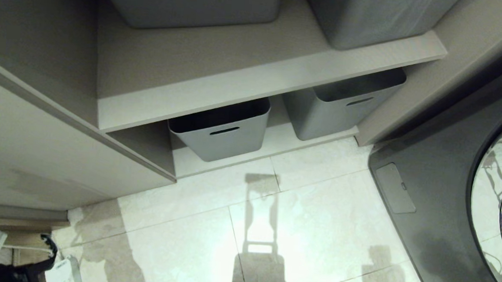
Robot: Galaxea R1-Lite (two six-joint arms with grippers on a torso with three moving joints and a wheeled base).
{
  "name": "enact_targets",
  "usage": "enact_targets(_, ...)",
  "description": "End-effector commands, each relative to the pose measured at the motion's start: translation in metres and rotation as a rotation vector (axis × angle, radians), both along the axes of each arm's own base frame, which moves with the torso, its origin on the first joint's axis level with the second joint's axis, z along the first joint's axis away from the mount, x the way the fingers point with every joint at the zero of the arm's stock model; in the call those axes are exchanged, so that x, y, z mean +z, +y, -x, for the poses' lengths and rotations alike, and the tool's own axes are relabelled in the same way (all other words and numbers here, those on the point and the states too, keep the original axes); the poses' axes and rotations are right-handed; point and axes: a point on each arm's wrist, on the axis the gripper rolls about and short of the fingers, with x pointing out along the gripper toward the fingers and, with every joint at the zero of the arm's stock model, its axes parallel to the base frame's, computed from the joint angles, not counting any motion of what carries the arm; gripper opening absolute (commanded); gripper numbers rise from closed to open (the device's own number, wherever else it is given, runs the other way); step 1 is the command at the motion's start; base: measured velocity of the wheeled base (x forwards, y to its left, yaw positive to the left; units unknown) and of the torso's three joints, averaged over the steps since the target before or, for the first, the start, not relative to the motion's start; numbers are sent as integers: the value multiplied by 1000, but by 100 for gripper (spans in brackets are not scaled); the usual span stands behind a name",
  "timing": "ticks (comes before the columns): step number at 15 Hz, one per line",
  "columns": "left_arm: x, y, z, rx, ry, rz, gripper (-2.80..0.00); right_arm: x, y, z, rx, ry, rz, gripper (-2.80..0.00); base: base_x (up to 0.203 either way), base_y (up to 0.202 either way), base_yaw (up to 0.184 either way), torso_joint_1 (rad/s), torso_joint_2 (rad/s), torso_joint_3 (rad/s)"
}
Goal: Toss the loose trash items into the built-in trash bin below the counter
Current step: Put the garbage in the trash can
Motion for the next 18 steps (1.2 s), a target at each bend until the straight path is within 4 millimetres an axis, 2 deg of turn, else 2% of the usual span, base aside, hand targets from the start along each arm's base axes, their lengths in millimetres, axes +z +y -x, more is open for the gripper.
enact_targets(1,30,-8,12,-27,-74,-69,-280,0,0,0,1,1,0,-280,0,0,0,0,0,0)
enact_targets(2,39,-13,14,-95,-119,-91,-280,0,0,0,1,-1,0,-280,0,0,0,0,0,0)
enact_targets(6,70,-51,-3,-366,-268,-189,-280,0,0,0,1,1,0,-280,0,0,0,0,0,0)
enact_targets(9,101,-86,1,-503,-405,-283,-280,0,0,0,1,1,0,-280,0,0,0,0,0,0)
enact_targets(11,120,-109,12,-543,-479,-344,-280,0,0,0,1,2,0,-280,0,0,0,0,0,0)
enact_targets(14,151,-133,34,-502,-573,-425,-280,0,0,0,1,1,0,-280,0,0,0,0,0,0)
enact_targets(16,166,-145,59,-455,-608,-454,-280,0,0,0,1,2,0,-280,0,0,0,0,0,0)
enact_targets(18,171,-148,92,-399,-600,-470,-280,0,0,0,1,1,0,-280,0,0,0,0,0,0)
